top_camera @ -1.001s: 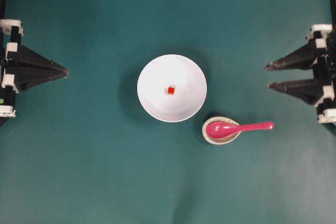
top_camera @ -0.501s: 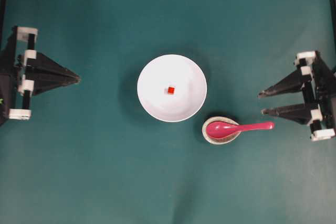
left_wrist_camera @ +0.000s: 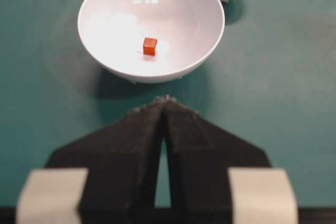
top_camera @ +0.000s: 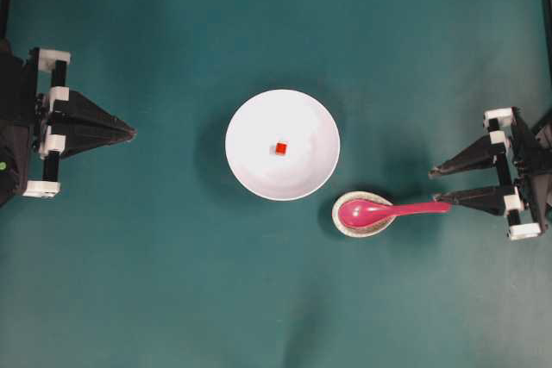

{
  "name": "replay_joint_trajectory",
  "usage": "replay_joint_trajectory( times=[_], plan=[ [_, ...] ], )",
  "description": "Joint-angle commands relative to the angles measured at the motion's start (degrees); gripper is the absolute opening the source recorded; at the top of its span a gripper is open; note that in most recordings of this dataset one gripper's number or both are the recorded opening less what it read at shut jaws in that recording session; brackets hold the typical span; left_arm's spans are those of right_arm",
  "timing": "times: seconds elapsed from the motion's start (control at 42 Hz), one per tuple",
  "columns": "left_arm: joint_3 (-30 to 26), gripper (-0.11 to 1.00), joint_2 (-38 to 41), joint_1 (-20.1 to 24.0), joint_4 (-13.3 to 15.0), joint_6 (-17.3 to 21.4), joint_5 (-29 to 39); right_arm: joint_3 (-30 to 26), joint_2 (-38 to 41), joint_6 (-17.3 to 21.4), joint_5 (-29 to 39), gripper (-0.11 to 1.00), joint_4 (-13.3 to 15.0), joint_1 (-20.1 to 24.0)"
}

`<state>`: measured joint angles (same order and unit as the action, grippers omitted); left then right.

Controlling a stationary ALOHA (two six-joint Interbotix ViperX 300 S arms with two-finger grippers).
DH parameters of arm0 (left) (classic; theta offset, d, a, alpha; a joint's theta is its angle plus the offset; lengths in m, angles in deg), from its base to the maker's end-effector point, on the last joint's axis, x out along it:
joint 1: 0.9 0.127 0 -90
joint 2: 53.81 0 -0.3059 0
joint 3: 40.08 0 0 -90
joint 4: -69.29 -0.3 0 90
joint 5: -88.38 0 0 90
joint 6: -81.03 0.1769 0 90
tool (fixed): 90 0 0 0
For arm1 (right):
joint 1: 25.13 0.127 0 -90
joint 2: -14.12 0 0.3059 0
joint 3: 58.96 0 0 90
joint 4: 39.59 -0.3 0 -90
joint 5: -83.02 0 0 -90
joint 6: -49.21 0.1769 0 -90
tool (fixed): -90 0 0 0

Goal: Grip the spoon and scoop the red block from the bowl with right arm.
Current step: 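Move the right gripper toward the pink spoon handle in the spoon rest, then close the right gripper on the pink spoon handle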

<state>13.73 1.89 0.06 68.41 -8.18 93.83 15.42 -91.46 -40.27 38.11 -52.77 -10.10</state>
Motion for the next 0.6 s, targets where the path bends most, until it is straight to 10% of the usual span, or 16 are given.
replay_joint_trajectory(
  times=[0.0, 0.572],
  plan=[
    [-1.41, 0.00, -0.09, 0.62, -0.18, 0.09, -0.09, 0.00, 2.72, 0.18, -2.20, 0.47, -0.35, 0.35],
    [-1.23, 0.00, -0.26, 0.97, -0.26, 0.09, 0.44, -1.76, 21.88, 5.80, -16.44, 0.47, -2.37, 6.24]
  ],
)
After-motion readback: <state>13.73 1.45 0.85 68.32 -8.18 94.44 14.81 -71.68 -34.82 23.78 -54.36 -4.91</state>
